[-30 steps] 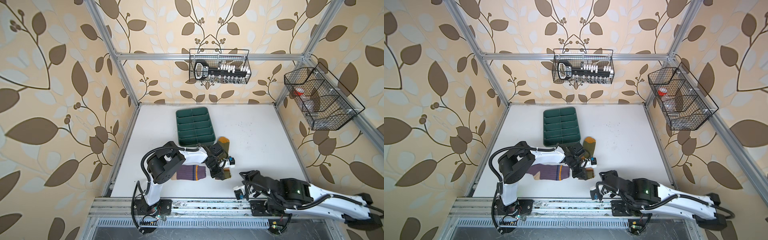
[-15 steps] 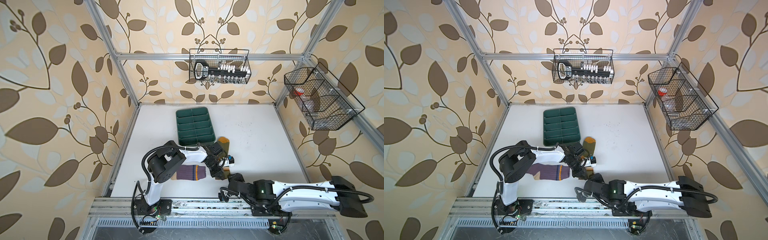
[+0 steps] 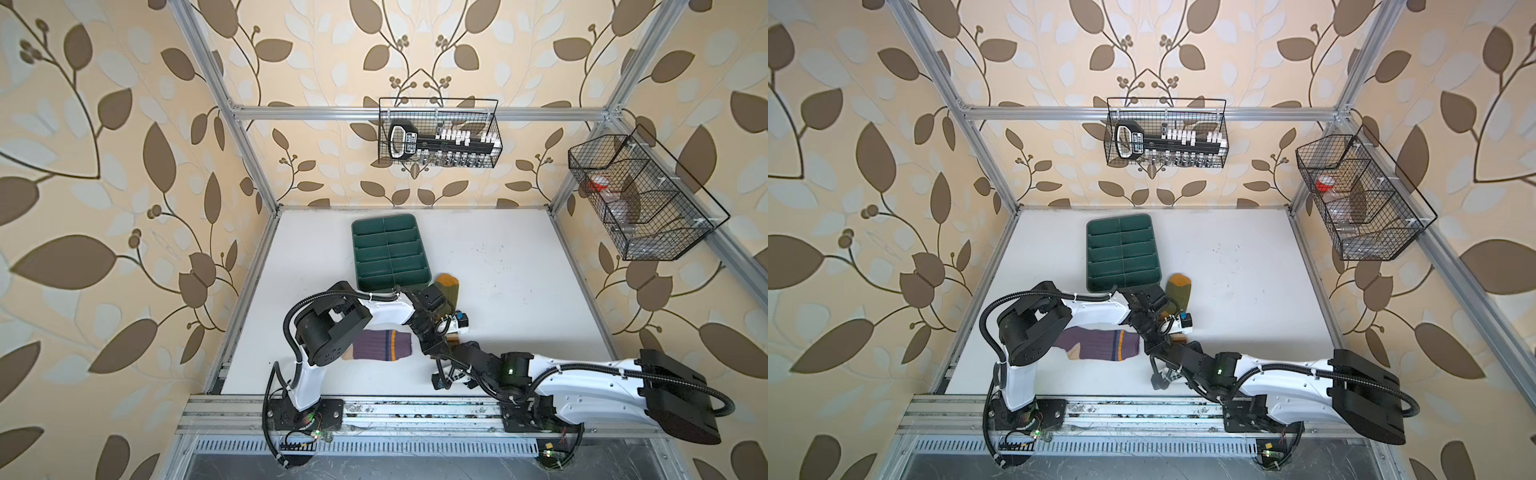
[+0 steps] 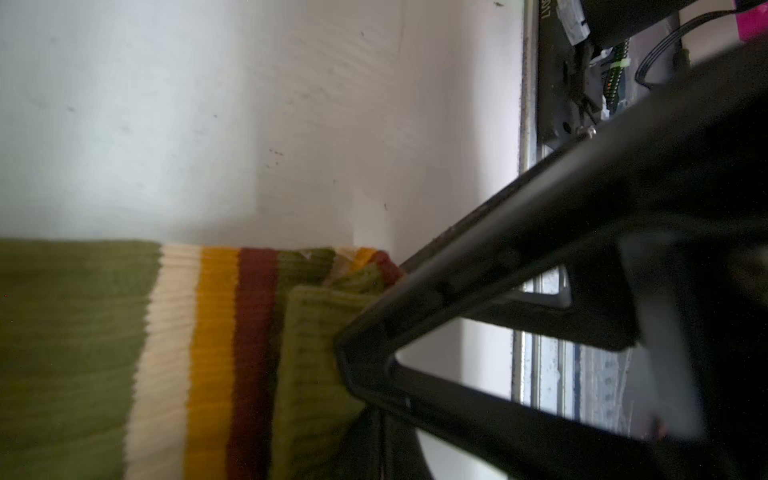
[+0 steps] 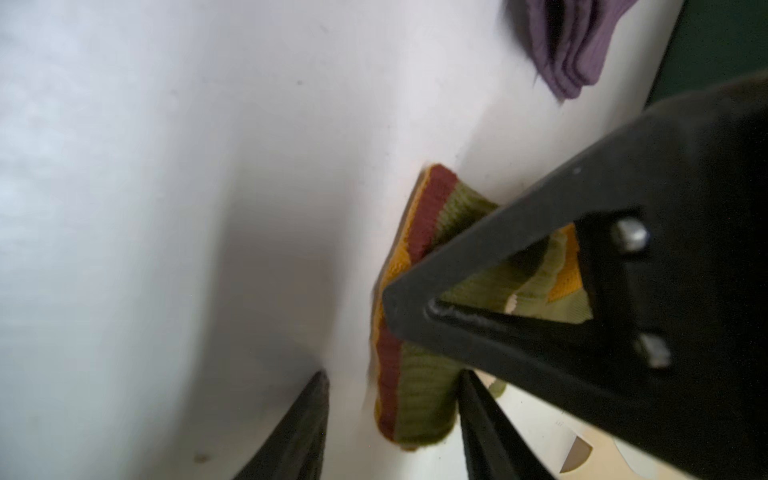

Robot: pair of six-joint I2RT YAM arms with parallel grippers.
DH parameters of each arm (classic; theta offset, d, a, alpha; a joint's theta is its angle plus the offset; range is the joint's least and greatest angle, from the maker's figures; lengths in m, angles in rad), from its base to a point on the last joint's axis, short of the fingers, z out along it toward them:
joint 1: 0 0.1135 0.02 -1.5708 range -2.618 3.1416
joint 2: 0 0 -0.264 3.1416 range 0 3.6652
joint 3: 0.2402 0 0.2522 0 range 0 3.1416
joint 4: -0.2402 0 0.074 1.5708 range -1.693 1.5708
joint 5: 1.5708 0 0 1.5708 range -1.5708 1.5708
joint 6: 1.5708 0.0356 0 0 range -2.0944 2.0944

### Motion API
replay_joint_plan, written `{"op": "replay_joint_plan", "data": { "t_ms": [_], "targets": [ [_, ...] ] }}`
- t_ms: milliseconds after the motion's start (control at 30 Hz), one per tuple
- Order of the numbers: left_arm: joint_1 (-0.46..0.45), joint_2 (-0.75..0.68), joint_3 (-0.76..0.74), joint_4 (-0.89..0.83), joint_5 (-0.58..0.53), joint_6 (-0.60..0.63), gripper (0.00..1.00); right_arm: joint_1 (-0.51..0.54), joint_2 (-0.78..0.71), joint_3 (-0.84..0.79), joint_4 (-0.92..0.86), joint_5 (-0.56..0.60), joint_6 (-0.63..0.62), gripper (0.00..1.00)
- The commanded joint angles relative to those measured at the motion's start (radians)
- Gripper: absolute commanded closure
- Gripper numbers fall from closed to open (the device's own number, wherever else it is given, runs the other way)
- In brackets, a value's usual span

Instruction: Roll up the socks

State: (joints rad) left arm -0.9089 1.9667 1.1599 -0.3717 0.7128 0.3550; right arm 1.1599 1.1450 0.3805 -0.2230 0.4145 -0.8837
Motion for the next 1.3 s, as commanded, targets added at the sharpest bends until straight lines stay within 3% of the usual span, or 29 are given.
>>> {"op": "replay_joint_plan", "data": {
  "t_ms": [0,267,433,600,700,867,1000,1100,1267],
  "targets": [
    [-0.001,0.004,-0.016,-0.038,0.005,0.002,1.0,-0.024,0.046,-0.005,0.028,-0.077,-0.017,0.57],
    [-0.001,-0.022,-0.021,-0.024,0.017,0.0,1.0,-0.042,0.091,0.007,-0.009,-0.131,-0.02,0.99],
    [-0.001,-0.074,-0.05,0.026,0.006,-0.024,0.98,-0.044,0.082,0.006,-0.058,-0.17,-0.019,1.0],
    [-0.001,-0.221,-0.103,0.076,-0.066,-0.029,0.58,-0.079,0.029,0.005,-0.113,-0.24,-0.008,1.0],
    [-0.001,-0.341,-0.128,0.074,-0.122,-0.005,0.48,-0.097,0.007,0.007,-0.139,-0.279,-0.005,1.0],
    [0.009,-0.586,-0.186,0.059,-0.264,0.034,0.43,-0.114,0.01,0.047,-0.233,-0.387,0.022,1.0],
    [0.018,-0.888,-0.315,0.126,-0.513,0.062,0.4,-0.16,0.031,0.12,-0.365,-0.537,0.037,1.0],
    [0.018,-1.125,-0.4,0.169,-0.667,0.16,0.36,-0.219,0.052,0.178,-0.436,-0.659,0.067,1.0],
    [0.016,-1.332,-0.387,-0.012,-0.619,0.451,0.31,-0.318,0.174,0.283,-0.551,-0.815,0.06,1.0]
  ]
}}
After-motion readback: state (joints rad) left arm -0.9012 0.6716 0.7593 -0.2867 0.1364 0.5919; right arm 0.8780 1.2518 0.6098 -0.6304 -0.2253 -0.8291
